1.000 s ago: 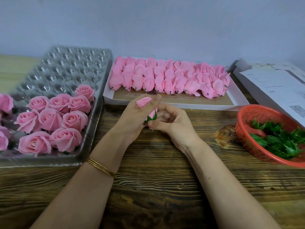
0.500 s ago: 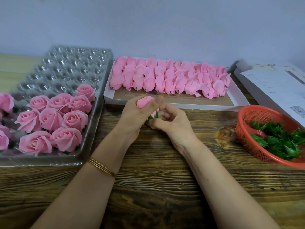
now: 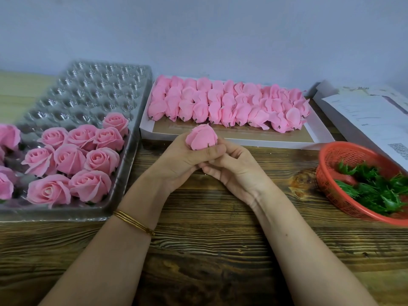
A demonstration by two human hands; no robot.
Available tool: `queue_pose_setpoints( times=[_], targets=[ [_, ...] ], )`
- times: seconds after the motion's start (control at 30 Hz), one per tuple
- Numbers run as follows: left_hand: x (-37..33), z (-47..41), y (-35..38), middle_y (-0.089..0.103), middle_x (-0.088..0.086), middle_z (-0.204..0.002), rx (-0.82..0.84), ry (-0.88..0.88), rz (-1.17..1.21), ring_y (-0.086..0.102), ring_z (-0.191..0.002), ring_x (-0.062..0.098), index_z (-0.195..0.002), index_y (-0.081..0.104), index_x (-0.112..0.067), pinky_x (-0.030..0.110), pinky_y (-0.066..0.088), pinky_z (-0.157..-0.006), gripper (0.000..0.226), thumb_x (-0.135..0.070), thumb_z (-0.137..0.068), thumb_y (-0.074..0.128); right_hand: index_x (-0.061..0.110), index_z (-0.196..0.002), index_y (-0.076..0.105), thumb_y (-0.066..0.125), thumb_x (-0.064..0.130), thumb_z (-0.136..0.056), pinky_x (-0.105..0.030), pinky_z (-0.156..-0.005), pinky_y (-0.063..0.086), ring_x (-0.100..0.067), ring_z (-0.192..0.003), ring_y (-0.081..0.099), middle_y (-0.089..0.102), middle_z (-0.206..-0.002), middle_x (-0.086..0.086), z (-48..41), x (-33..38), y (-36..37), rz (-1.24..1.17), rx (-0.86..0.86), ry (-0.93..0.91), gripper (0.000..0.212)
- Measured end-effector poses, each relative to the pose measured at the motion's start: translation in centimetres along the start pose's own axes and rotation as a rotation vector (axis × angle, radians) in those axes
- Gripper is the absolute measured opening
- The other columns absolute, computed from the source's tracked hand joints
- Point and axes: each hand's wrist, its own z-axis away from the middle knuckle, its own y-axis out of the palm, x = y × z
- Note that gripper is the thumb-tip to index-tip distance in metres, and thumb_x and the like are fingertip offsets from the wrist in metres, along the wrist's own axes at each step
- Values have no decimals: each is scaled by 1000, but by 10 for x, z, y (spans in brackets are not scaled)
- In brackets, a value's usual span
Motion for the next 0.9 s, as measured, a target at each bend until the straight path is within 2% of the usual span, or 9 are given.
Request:
queue_pose_setpoints(
  times=[0.07, 0.13, 0.23, 0.37, 0.5, 0.6, 0.7, 0.8, 0.9],
  targets=[
    [-2, 2, 0, 63, 16, -107, 34, 1, -24, 60, -102, 27, -79, 78, -23, 43, 50, -91, 20, -25, -64, 91, 4, -98, 70, 66, -3, -75, -22, -72, 59, -16, -72, 70, 71, -81, -9, 0, 1, -1, -2, 25, 27, 24],
    [-3, 4, 1, 65, 13, -113, 69, 3, -40, 62, -106, 24, -78, 78, -23, 41, 51, -93, 30, -37, -56, 93, 2, -94, 71, 67, -7, -79, -22, -70, 59, -16, -72, 70, 69, -79, -11, 0, 1, -1, -3, 34, 50, 18],
    [-4, 4, 1, 72, -1, -104, 89, 8, -29, 64, -106, 16, -72, 77, -22, 34, 54, -91, 19, -33, -58, 86, 2, -89, 72, 66, -4, -78, -22, -67, 59, -15, -69, 70, 69, -73, -12, 1, 1, -1, -11, 47, 82, 15],
    [-2, 3, 4, 71, -6, -92, 63, 40, -63, 62, -108, 14, -60, 71, -23, 37, 51, -94, 11, -25, -69, 77, 8, -81, 77, 63, -2, -76, -21, -66, 58, -15, -69, 70, 70, -71, -11, 1, 3, -1, -9, 42, 108, 18],
    [-1, 1, 5, 68, 11, -97, -19, 71, -69, 65, -89, 15, -70, 72, -16, 28, 55, -78, 10, -21, -78, 76, 13, -76, 79, 66, 2, -80, -21, -69, 58, -13, -73, 72, 72, -75, -8, 1, 2, -2, 4, 29, 115, 18],
    [1, 0, 5, 64, 23, -99, -76, 75, -131, 66, -85, 18, -75, 74, -12, 28, 58, -76, 14, -26, -76, 76, 11, -84, 79, 69, 4, -76, -23, -74, 59, -17, -80, 73, 74, -85, -10, 1, 2, -2, 11, 8, 126, 15],
    [5, -2, 3, 69, 19, -91, -166, 65, -142, 68, -82, 19, -95, 70, 8, 28, 59, -74, 47, -32, -71, 76, 4, -91, 75, 65, 2, -79, -24, -74, 60, -21, -83, 74, 74, -88, -14, 0, 2, -3, 18, -1, 151, 16],
    [5, -4, 2, 73, 6, -85, -240, -3, -63, 70, -82, 14, -88, 74, -5, 27, 58, -76, 33, -33, -70, 76, -2, -101, 69, 62, -1, -80, -26, -73, 60, -22, -82, 75, 75, -91, -17, 1, 2, -3, 8, -3, 179, 23],
    [5, -5, -1, 75, 2, -87, -265, -47, -5, 71, -86, 11, -83, 73, -13, 26, 58, -76, 25, -34, -69, 76, 0, -99, 72, 67, 3, -73, -24, -72, 61, -19, -77, 74, 75, -90, -17, 2, 2, -2, 45, -32, 195, 27]
  ],
)
